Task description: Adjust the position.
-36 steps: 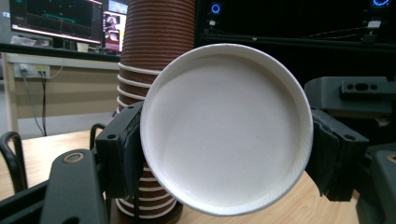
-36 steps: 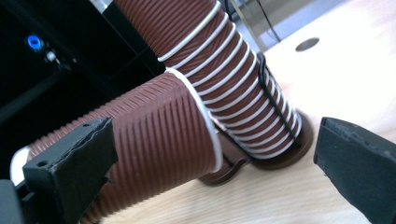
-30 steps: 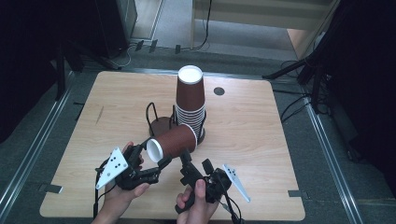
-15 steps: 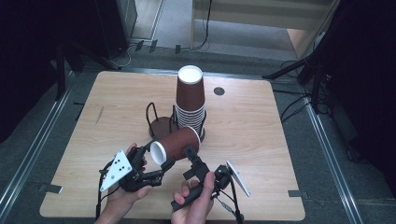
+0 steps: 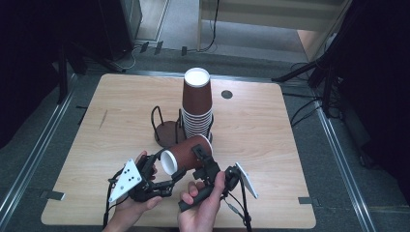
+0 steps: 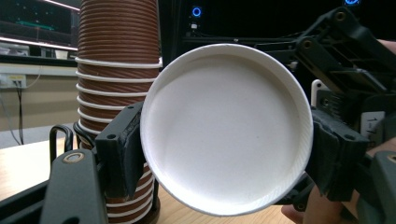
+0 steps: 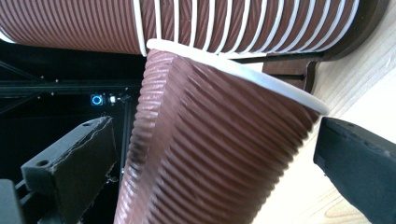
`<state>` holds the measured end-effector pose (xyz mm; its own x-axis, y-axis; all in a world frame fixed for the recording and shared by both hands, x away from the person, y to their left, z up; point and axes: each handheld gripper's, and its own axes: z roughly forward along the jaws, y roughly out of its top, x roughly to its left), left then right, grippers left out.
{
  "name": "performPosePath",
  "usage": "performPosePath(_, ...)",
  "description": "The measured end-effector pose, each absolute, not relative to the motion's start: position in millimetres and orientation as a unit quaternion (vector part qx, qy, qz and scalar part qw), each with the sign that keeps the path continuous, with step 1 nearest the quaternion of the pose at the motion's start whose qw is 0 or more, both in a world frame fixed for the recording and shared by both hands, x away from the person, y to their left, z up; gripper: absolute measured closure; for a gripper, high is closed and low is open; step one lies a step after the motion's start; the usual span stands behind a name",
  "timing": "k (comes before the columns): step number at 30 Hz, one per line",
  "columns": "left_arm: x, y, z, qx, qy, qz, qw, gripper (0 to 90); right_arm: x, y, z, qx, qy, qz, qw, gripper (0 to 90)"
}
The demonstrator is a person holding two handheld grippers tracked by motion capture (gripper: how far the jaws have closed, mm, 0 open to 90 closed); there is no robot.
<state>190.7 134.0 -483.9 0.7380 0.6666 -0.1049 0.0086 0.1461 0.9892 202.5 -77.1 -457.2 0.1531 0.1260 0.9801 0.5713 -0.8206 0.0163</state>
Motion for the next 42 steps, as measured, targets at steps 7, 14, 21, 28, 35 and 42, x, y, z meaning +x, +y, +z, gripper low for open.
performPosePath(7, 188.8, 131.4, -484.2, 0.616, 0.265, 0.236, 0.703, 24.6, 211.7, -77.2, -465.6, -0.733, -0.234, -0.602, 0.213, 0.0)
performPosePath(14, 188.0, 130.7, -484.4, 0.621, 0.260, 0.240, 0.699, 24.5, 214.5, -77.6, -469.2, -0.729, -0.225, -0.602, 0.237, 0.0)
performPosePath(21, 187.9, 131.7, -483.0, 0.624, 0.260, 0.242, 0.696, 24.3, 216.1, -77.9, -470.3, -0.729, -0.219, -0.596, 0.256, 4.0)
performPosePath(28, 189.2, 132.5, -482.9, 0.629, 0.263, 0.239, 0.691, 23.6, 217.5, -78.0, -470.9, -0.726, -0.224, -0.597, 0.260, 7.6)
performPosePath(35, 187.8, 135.3, -477.8, 0.649, 0.272, 0.238, 0.669, 22.8, 218.0, -76.4, -469.5, -0.718, -0.235, -0.605, 0.251, 10.1)
performPosePath(42, 183.5, 138.7, -467.5, 0.688, 0.291, 0.231, 0.623, 16.4, 218.4, -77.3, -469.9, -0.710, -0.245, -0.616, 0.238, 13.6)
